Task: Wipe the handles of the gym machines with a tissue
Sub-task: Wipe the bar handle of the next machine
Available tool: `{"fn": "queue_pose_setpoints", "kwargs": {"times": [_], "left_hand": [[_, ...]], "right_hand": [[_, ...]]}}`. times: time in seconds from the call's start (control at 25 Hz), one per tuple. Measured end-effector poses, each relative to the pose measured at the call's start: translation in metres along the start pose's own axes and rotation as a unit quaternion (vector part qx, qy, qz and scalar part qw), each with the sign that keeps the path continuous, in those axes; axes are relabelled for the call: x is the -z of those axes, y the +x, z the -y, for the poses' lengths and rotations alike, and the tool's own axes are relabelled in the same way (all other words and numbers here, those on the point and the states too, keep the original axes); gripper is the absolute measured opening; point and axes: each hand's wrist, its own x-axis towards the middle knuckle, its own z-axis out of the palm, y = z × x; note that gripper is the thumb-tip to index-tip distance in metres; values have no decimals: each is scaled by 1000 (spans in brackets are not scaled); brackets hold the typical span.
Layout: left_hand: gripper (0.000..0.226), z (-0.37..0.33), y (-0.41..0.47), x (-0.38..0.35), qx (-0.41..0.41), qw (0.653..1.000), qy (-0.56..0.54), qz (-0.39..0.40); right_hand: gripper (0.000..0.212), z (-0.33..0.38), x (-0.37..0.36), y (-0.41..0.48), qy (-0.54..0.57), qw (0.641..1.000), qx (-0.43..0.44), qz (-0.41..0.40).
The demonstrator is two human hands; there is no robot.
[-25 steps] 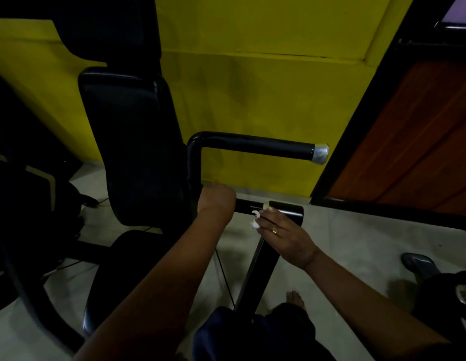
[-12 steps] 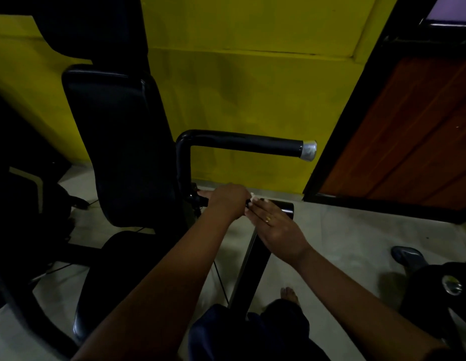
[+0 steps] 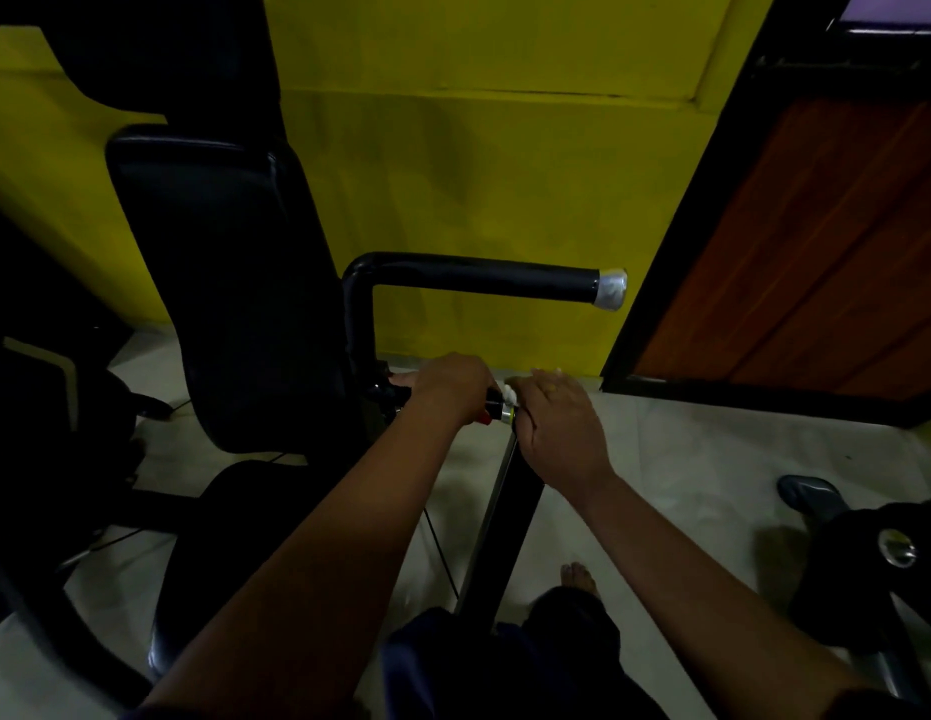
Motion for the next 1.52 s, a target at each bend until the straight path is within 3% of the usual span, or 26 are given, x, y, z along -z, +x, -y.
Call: {"fn": "queue_pose_setpoints", "kwargs": {"times": [0.12, 0.2, 0.28, 0.4, 0.48, 0.52, 0.6, 0.64, 0.72, 0.76, 0.8, 0.92, 1.08, 1.2, 1.32, 1.4, 1.44, 1.52], "left_hand": [[33, 3, 5, -4, -6, 1000, -5, -5], [32, 4, 8, -5, 0, 1000, -14, -6], [30, 4, 10, -7, 18, 999, -34, -12], [31, 4, 11, -9, 45, 998, -36, -20], [37, 3, 11, -9, 58, 997, -42, -16], [37, 3, 12, -10, 62, 997, -45, -12], [36, 3, 12, -10, 62, 997, -46, -10], [36, 4, 13, -10, 64, 997, -45, -12], [35, 5, 14, -11, 64, 997, -38, -14], [35, 5, 12, -11, 62, 997, -36, -17], [36, 4, 11, -11, 69, 997, -35, -12], [37, 1, 14, -8, 97, 994, -41, 8], [41, 1, 22, -6, 106, 993, -23, 48], [47, 0, 26, -7, 105, 993, -6, 60], [48, 0, 28, -7, 102, 993, 7, 59], [46, 2, 32, -9, 83, 995, 15, 50], [46, 4, 34, -11, 77, 996, 18, 47], [47, 6, 36, -14, 80, 996, 21, 42]], "right_hand": [[30, -27, 15, -5, -18, 997, 70, 3], [32, -31, 24, -3, -7, 999, 7, 35], [39, -19, 24, 24, -14, 984, -81, 155], [32, -18, 11, 70, -5, 909, -79, 409], [26, -31, 7, 88, 44, 854, -130, 502], [23, -40, 5, 86, 86, 839, -167, 511], [24, -56, 6, 65, 159, 845, -237, 453], [27, -63, 4, 47, 230, 844, -307, 374], [27, -58, 5, 6, 388, 799, -442, 125], [25, -50, 7, -13, 391, 805, -447, 22], [26, -37, 7, -31, 355, 832, -423, -50], [33, 6, -3, -62, 251, 889, -345, -169], [34, 31, -8, -51, 257, 863, -356, -248], [29, 14, -1, -33, 344, 831, -400, -177], [25, -8, 3, -16, 462, 700, -534, -112], [25, 8, 8, -18, 444, 647, -604, -139], [26, 24, 8, -22, 419, 647, -614, -169], [29, 54, 8, -31, 350, 717, -558, -229]]}}
